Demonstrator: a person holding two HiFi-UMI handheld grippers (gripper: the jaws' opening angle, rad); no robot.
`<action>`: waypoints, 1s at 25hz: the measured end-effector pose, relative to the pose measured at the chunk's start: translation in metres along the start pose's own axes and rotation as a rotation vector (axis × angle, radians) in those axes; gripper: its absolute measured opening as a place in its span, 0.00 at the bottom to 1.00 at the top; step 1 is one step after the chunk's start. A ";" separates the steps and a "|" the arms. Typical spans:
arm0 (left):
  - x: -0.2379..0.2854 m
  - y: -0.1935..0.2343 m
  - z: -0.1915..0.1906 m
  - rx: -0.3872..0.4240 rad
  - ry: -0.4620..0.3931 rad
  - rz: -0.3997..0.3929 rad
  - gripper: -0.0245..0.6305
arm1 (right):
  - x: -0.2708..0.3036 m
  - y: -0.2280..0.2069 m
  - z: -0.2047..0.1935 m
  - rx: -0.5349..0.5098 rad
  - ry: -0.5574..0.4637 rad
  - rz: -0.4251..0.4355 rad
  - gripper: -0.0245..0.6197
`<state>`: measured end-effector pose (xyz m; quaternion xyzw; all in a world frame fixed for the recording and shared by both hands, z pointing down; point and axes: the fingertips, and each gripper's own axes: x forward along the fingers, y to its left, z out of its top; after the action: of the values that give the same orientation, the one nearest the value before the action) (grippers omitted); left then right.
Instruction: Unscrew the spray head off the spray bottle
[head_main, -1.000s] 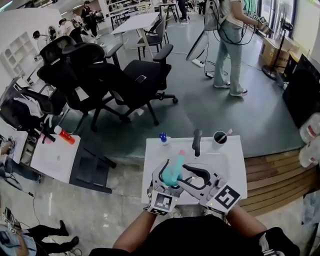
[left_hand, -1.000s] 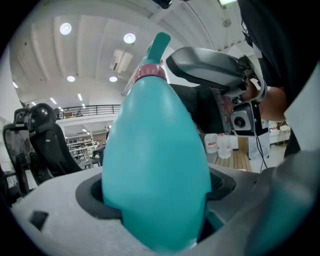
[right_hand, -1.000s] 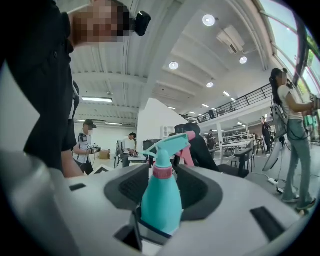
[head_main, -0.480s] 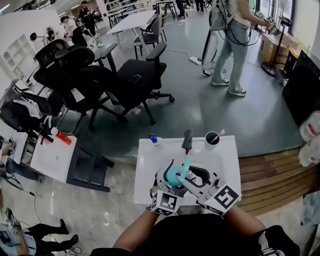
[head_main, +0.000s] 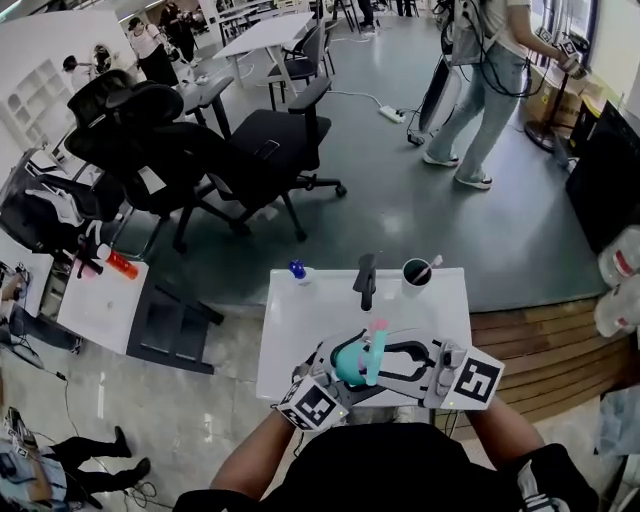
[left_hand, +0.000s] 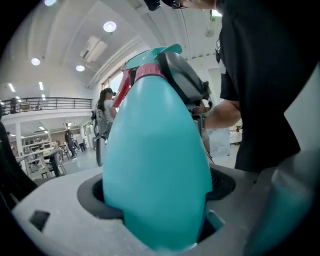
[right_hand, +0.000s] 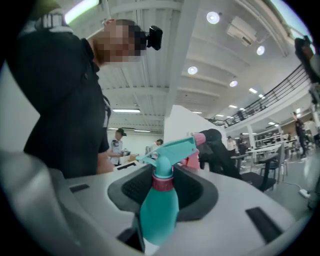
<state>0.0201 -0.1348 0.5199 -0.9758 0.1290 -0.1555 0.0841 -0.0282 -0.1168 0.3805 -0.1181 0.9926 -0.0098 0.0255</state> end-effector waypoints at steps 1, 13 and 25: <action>0.000 -0.007 0.003 0.013 -0.005 -0.033 0.76 | -0.004 0.006 -0.001 -0.006 0.013 0.063 0.25; 0.001 0.051 -0.021 -0.135 0.079 0.392 0.76 | -0.016 -0.037 -0.009 0.052 -0.101 -0.214 0.44; -0.005 0.067 -0.028 -0.068 0.178 0.604 0.76 | -0.005 -0.051 -0.019 0.130 -0.067 -0.411 0.25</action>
<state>-0.0086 -0.2013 0.5314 -0.8781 0.4249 -0.2041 0.0823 -0.0124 -0.1646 0.4006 -0.3166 0.9435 -0.0750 0.0632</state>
